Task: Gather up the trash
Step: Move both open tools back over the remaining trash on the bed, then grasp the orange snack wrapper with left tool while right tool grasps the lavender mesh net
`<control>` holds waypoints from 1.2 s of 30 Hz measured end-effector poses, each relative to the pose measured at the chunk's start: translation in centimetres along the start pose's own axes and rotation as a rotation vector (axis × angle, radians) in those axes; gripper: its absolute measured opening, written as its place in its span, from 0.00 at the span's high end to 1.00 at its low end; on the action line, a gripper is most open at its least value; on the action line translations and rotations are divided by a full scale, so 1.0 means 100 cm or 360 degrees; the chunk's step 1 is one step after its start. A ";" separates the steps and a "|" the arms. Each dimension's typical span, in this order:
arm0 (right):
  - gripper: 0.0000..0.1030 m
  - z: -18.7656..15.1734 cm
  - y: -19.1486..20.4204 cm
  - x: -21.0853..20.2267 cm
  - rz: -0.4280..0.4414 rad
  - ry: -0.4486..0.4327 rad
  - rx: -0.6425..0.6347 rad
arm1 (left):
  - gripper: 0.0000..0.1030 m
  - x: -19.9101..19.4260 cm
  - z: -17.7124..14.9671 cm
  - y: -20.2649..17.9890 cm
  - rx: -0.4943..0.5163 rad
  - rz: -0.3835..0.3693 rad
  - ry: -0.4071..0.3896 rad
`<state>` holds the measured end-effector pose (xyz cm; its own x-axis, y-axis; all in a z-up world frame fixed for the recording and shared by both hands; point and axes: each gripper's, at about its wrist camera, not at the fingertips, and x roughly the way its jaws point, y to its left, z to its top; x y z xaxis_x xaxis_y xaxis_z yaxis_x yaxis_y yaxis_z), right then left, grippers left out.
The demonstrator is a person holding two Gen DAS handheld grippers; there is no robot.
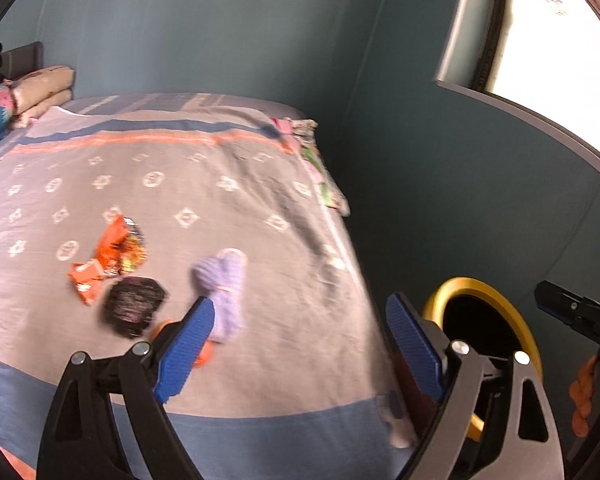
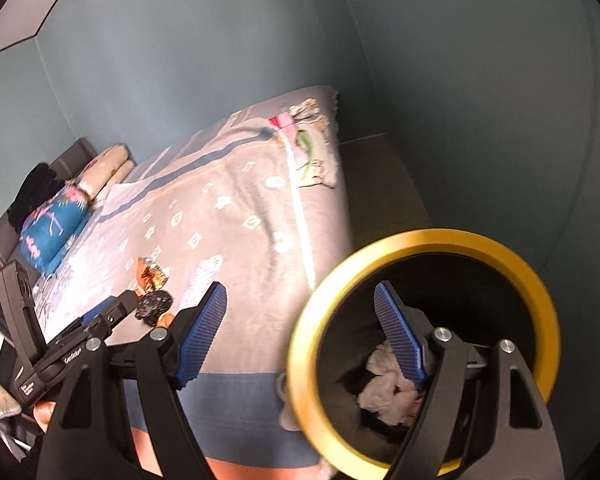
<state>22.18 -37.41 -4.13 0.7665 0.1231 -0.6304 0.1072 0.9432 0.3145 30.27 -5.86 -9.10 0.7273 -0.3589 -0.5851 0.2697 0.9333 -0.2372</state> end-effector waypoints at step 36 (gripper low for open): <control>0.31 -0.030 0.178 0.265 0.0063 0.0546 -0.0249 | 0.18 0.117 0.038 0.228 -0.0173 0.0468 0.0238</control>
<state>42.49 -16.45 -17.38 0.5085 0.2314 -0.8294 -0.0366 0.9682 0.2476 47.34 11.26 -18.46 0.6613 -0.0803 -0.7458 -0.0126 0.9929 -0.1180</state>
